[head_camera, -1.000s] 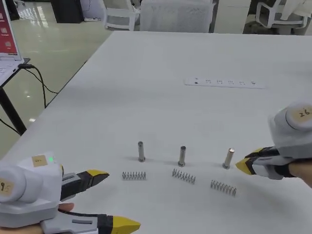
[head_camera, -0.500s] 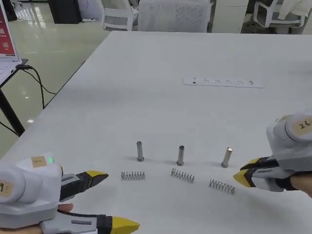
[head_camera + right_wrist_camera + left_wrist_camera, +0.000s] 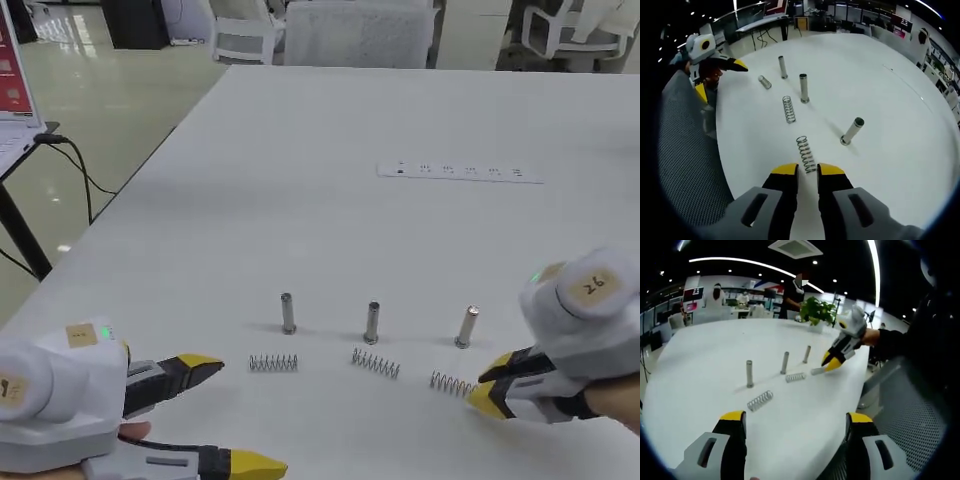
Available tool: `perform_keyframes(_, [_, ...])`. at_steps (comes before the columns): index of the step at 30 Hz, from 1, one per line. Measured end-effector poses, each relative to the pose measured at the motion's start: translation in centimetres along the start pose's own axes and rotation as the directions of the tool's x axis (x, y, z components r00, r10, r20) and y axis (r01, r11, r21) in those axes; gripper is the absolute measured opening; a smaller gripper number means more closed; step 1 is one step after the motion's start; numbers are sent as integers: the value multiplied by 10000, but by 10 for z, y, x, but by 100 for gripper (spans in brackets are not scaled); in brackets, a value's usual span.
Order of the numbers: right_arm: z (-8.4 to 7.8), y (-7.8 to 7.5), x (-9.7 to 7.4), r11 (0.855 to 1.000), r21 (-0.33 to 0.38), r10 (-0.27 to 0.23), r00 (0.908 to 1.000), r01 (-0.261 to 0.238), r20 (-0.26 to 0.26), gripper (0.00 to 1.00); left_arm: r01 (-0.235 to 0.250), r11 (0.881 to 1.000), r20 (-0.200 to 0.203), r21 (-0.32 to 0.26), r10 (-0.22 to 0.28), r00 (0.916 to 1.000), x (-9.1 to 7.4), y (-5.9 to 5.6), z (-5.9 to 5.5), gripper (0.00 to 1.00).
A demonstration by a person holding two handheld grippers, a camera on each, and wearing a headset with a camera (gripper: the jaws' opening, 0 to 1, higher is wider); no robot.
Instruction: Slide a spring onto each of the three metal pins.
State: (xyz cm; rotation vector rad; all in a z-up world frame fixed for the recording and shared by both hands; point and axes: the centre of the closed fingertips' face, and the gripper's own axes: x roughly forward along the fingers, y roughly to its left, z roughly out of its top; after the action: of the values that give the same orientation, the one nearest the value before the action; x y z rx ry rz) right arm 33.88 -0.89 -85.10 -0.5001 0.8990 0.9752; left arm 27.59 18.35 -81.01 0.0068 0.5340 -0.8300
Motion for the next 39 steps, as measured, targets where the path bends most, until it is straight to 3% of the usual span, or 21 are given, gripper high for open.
perform_keyframes(19, [-9,-1,10,9979,-649,32,9963,-88,-863,9,10,10000,106,-55,-10,9999,0,0,2,77])
perform_keyframes(27, [-8,-1,10,9946,-1035,-34,9959,-60,-909,8,64,10000,96,-3,-64,9999,0,-2,2,77])
perform_keyframes(39, [-4,3,5,9946,-1040,-54,9969,-28,-788,7,362,9989,-98,283,-360,9993,3,-8,1,77])
